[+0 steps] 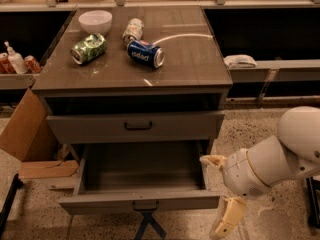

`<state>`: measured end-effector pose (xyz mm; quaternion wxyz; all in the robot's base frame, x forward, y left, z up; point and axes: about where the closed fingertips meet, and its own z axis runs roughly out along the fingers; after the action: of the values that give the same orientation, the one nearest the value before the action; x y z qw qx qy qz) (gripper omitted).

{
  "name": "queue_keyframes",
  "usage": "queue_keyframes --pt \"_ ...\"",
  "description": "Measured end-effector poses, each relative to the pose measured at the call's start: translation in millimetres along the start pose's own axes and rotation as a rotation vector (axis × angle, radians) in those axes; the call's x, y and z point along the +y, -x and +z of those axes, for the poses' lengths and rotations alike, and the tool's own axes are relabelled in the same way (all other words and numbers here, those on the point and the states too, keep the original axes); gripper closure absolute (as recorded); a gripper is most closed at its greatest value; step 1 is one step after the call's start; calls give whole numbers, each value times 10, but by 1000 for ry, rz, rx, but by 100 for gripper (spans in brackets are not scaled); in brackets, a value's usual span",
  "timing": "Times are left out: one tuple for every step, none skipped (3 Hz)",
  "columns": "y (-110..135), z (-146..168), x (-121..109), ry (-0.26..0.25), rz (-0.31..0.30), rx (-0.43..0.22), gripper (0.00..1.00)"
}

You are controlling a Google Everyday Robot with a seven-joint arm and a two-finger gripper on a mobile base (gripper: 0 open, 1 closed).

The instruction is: Close middle drawer

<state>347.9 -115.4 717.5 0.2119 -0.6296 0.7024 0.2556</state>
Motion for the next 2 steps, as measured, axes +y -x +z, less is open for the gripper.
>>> queue_keyframes --pt "-248 317 -20 17 -11 21 0" --pt "-557 638 -50 18 -4 36 18"
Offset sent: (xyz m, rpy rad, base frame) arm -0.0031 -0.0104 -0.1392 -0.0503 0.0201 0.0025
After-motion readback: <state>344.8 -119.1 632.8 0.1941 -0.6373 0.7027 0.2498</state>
